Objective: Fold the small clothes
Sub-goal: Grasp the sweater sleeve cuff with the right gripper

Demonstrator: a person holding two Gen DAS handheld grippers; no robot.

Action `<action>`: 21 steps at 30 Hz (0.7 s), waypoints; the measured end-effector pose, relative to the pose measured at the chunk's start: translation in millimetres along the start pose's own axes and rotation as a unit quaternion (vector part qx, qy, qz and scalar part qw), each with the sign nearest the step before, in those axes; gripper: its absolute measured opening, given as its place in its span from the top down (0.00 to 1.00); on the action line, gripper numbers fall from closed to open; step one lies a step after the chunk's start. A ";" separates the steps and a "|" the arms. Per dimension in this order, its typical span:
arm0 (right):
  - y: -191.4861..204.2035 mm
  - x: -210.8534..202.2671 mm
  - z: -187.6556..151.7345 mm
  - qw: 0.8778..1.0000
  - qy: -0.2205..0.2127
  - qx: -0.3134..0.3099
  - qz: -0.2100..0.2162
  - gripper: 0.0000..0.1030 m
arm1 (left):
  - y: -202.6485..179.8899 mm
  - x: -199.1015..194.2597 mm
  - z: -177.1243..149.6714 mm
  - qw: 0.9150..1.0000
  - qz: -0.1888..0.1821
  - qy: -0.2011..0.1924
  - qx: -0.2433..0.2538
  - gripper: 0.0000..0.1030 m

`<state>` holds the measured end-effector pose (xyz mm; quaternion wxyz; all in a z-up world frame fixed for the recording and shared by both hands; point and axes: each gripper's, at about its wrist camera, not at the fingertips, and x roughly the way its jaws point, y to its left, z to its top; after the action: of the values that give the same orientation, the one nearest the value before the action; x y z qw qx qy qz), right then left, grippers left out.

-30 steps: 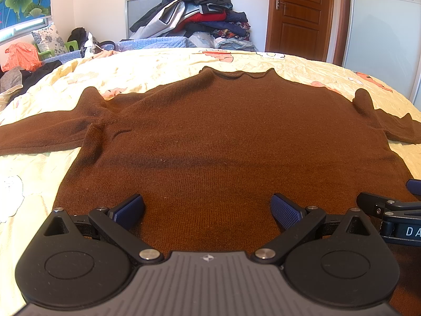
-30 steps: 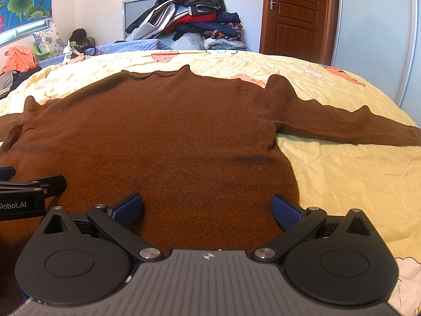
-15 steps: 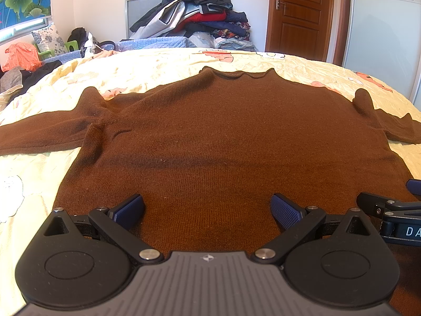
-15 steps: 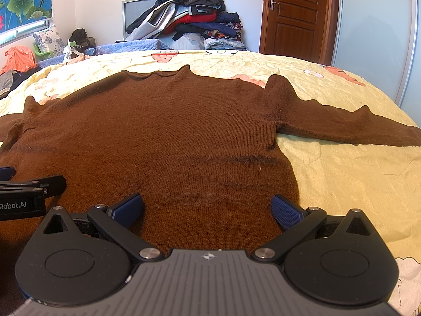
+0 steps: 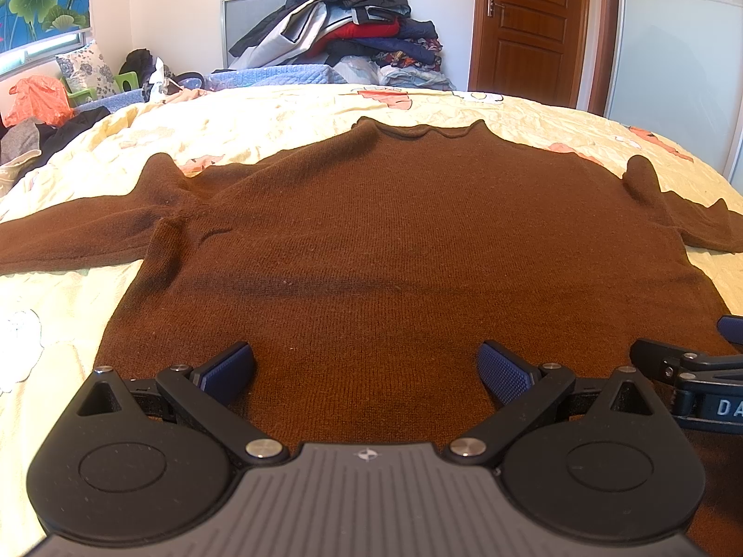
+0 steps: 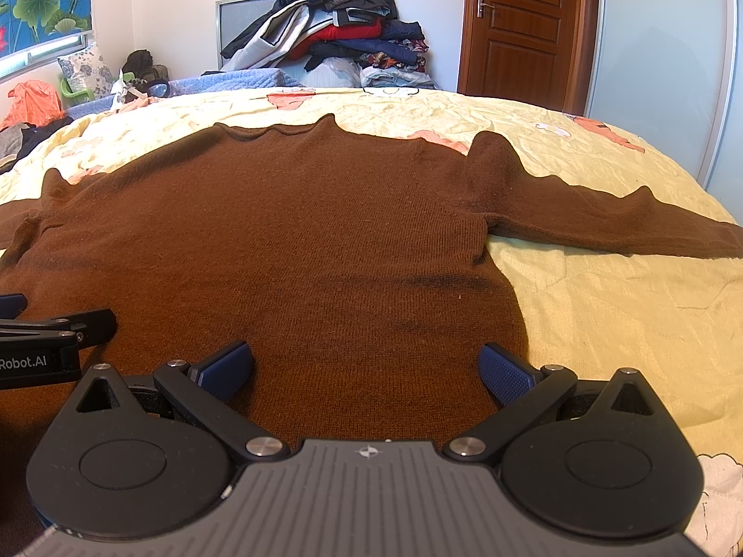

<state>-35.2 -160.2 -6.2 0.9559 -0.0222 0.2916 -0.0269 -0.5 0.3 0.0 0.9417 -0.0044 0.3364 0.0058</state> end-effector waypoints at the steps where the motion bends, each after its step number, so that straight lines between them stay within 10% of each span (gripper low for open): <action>1: -2.9 -1.0 1.6 1.000 0.006 -0.002 0.009 0.00 | 0.0 0.0 0.0 1.000 0.000 0.000 0.000 0.00; 5: -58.7 -13.8 16.4 0.989 0.012 0.116 0.090 0.00 | 2.7 -4.6 -0.5 1.000 -0.001 0.000 0.000 0.00; 8: -142.4 -29.5 22.9 0.952 -0.041 0.270 0.138 0.00 | 2.4 -3.6 0.3 1.000 -0.002 0.000 -0.001 0.00; 15: -333.4 -25.2 11.0 0.865 -0.102 0.492 0.012 0.13 | 2.6 -3.7 0.2 1.000 -0.002 0.000 -0.001 0.00; 21: -406.3 4.3 17.7 0.824 -0.120 0.553 -0.024 0.15 | 3.1 -3.9 0.2 1.000 -0.001 0.000 -0.001 0.00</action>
<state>-37.3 -565.2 29.6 0.8341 0.5004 0.1103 -0.2040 -3.5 3.3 2.6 0.9418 -0.0053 0.3362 0.0047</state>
